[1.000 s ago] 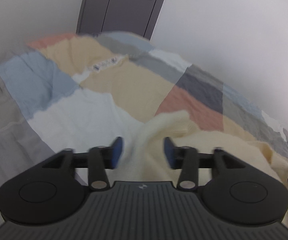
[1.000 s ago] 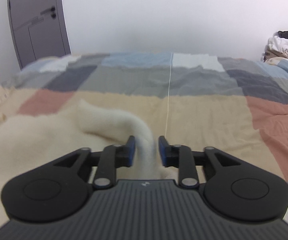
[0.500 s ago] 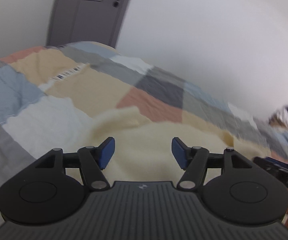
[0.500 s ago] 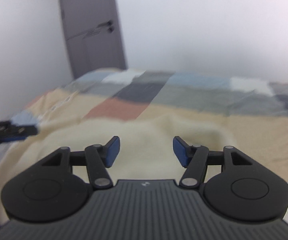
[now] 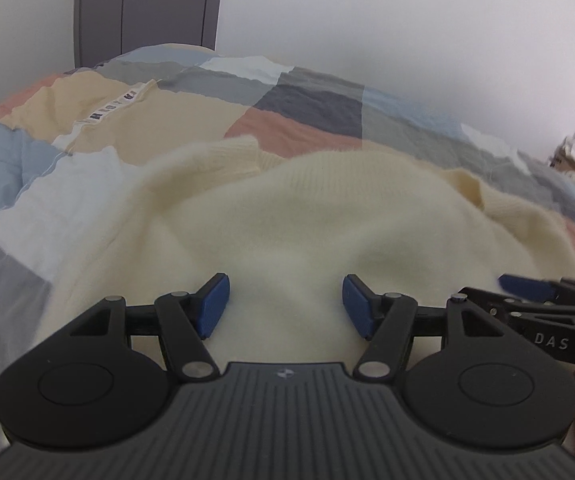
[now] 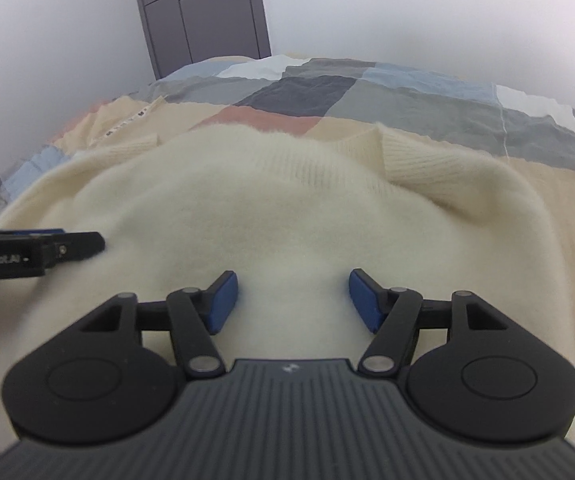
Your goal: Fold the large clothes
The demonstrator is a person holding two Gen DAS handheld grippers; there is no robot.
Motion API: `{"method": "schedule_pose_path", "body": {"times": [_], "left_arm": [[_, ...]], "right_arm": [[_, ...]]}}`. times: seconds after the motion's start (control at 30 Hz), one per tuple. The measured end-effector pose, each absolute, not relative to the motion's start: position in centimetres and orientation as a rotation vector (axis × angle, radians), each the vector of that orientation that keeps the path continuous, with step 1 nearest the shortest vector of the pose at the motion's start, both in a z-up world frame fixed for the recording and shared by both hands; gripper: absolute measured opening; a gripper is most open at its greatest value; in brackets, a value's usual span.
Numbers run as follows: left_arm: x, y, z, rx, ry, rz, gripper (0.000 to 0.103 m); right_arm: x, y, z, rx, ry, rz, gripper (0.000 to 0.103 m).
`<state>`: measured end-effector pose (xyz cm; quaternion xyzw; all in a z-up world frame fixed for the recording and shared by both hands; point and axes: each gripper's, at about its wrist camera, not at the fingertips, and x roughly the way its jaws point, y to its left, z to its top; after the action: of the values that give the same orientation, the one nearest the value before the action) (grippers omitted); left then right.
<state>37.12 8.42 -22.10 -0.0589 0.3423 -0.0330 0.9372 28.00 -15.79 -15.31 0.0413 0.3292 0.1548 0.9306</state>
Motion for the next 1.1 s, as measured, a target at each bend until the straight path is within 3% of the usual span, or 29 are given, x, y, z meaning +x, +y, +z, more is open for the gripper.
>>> {"method": "schedule_pose_path", "body": {"times": [0.3,0.6,0.87,1.0,1.1], "left_arm": [[30.2,7.5,-19.2,-0.161,0.669,-0.106,0.068],[23.2,7.6,-18.8,-0.316,0.699,-0.116,0.069],[21.6,8.5,-20.2,-0.454,0.773,-0.079,0.072],[21.9,9.6,-21.3,-0.597,0.824,-0.089,0.084],[22.3,10.8,-22.7,-0.731,0.884,-0.074,0.084]], "right_arm": [[21.7,-15.2,-12.3,0.096,0.663,0.362,0.064],[14.3,-15.9,-11.2,0.295,0.685,0.405,0.064],[12.8,-17.2,-13.0,0.58,0.783,0.455,0.066],[13.4,-18.0,-14.8,0.725,0.836,0.455,0.066],[13.8,-18.8,-16.0,0.849,0.869,0.444,0.067]]}}
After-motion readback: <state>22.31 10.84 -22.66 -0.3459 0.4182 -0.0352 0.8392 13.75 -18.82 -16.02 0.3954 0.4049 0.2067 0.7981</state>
